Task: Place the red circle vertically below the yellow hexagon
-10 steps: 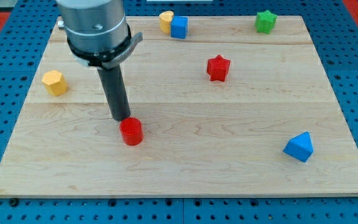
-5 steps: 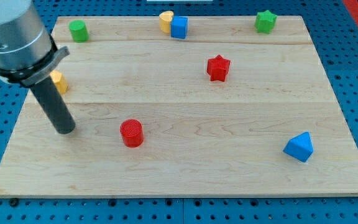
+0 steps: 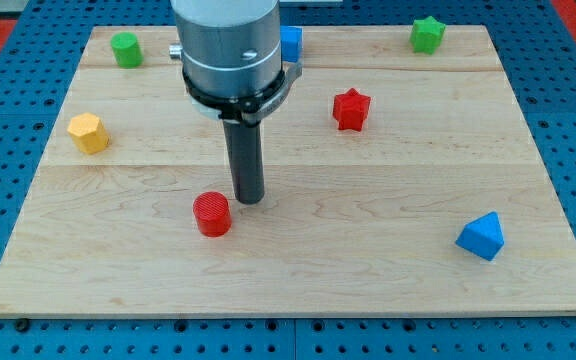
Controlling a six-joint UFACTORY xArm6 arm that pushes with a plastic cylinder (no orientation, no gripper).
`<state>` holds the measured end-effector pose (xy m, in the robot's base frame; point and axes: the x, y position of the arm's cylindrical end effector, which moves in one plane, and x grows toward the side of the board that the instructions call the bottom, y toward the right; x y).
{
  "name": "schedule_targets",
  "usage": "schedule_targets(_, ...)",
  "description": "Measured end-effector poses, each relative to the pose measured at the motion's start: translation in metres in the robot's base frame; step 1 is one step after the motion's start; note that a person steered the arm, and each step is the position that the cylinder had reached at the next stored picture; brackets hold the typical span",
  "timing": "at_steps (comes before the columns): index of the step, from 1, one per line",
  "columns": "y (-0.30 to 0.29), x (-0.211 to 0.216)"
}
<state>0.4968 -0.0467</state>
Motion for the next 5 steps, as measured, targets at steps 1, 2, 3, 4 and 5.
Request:
schedule_targets(1,-0.001,0.018)
schedule_targets(2,-0.065,0.021)
schedule_targets(3,-0.110,0.022)
schedule_targets(4,-0.128,0.022)
schedule_targets(5,-0.127,0.020)
